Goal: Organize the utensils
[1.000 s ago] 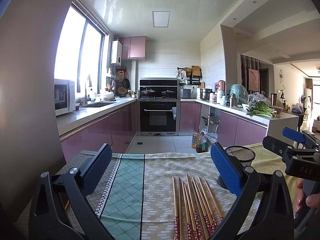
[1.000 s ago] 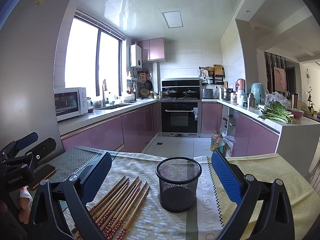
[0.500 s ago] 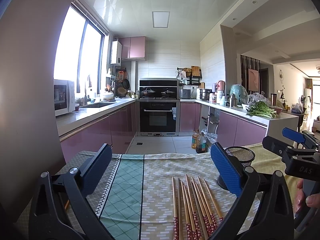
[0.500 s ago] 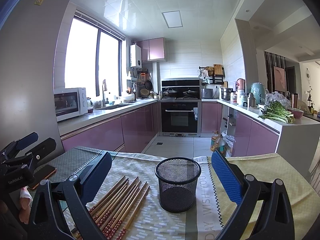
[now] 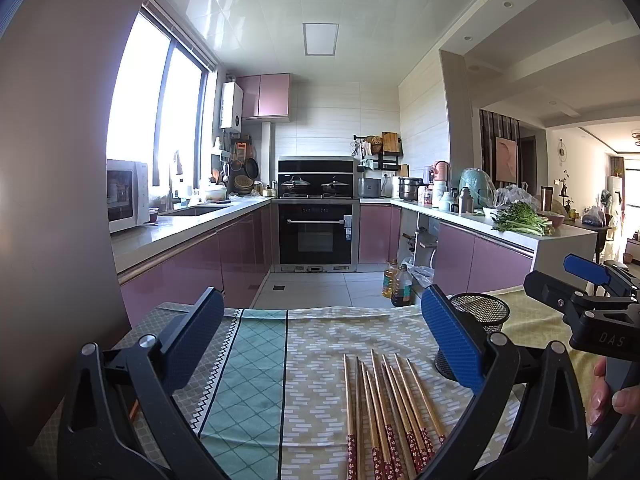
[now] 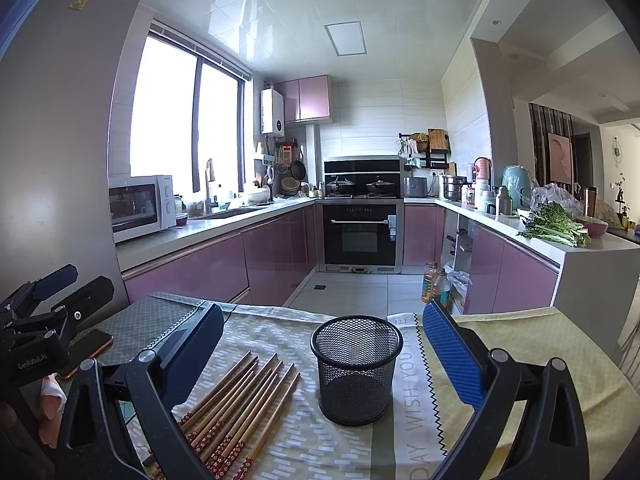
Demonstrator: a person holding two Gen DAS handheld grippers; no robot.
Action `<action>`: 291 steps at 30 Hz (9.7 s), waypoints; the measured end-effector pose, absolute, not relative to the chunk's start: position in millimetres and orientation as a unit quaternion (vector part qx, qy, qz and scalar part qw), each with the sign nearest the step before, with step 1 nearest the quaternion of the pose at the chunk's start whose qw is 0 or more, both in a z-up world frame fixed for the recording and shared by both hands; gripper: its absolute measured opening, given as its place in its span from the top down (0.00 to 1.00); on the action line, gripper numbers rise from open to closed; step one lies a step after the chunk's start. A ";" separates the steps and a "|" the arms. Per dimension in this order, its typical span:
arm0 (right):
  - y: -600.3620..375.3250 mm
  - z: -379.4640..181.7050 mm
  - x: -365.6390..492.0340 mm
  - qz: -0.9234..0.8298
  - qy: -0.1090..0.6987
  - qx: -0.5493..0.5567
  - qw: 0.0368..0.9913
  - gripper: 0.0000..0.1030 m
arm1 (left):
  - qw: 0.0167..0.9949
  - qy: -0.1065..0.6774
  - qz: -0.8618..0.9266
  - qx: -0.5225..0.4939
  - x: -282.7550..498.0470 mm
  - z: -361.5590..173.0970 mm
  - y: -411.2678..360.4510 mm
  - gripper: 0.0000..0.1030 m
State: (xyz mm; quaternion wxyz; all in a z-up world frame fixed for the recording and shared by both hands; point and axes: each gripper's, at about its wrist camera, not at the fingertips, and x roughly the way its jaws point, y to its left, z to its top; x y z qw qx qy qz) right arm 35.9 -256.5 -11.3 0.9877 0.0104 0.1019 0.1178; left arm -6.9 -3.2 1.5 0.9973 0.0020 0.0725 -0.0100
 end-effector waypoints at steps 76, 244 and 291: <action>-191.5 -122.8 139.1 0.203 0.440 -0.077 0.871 0.73 | 0.882 0.437 -0.156 0.078 141.3 -121.7 -7.1 0.58; -196.3 -121.0 111.6 0.278 0.427 -0.005 0.860 0.71 | 0.886 0.423 -0.189 0.023 92.1 -122.7 -0.5 0.69; -195.9 -118.2 148.7 0.226 0.430 -0.006 0.874 0.94 | 0.880 0.449 -0.154 0.011 141.5 -126.2 -6.8 0.92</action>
